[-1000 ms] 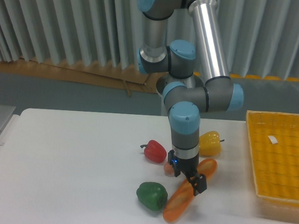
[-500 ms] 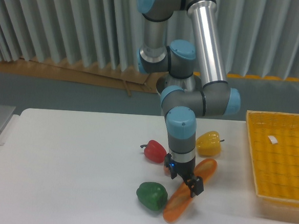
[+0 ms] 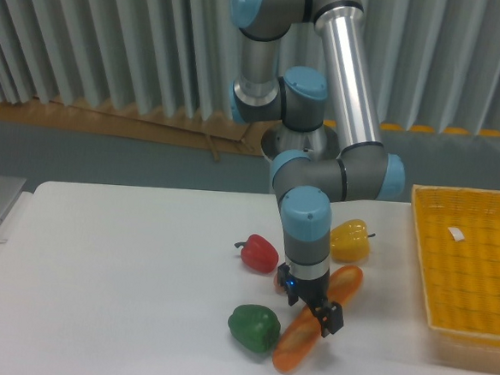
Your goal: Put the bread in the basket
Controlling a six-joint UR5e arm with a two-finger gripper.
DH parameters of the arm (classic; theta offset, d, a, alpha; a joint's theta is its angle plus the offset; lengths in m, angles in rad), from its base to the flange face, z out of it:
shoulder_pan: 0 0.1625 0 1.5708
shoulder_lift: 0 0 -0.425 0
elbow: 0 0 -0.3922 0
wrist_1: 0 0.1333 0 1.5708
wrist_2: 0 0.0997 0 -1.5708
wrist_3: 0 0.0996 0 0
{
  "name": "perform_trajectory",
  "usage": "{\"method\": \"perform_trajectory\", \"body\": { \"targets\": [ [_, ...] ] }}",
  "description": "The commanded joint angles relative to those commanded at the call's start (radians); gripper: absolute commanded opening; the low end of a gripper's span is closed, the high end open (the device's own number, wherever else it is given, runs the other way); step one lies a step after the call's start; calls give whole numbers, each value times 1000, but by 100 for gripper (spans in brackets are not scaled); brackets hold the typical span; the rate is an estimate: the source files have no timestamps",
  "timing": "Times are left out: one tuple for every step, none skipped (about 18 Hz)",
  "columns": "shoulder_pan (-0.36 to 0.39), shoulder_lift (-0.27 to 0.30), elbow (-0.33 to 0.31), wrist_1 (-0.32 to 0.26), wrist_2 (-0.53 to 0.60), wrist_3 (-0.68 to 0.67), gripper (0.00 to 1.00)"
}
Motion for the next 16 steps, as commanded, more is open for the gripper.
{"method": "perform_trajectory", "body": {
  "targets": [
    [0, 0, -2, -2, 11, 0, 100],
    [-3, 0, -2, -2, 18, -2, 100],
    [-5, 0, -5, -3, 23, -2, 100],
    [-5, 0, -5, -3, 23, -2, 100],
    [-5, 0, -8, -2, 25, -2, 100],
    [-5, -2, -8, -2, 25, 0, 100],
    [-5, -2, -8, -2, 25, 0, 100],
    [-5, -2, -9, -2, 25, 0, 93],
    [-5, 0, -9, -3, 25, 0, 82],
    [-5, 0, -9, -3, 25, 2, 80],
    [-5, 0, -6, -3, 25, 2, 67],
    [-5, 0, -8, -3, 25, 2, 63],
    [-5, 0, -8, -3, 25, 2, 63],
    [-5, 0, -6, -3, 25, 6, 60],
    [-5, 1, -9, -3, 25, 9, 53],
    [-5, 3, -9, -3, 25, 11, 53]
  ]
}}
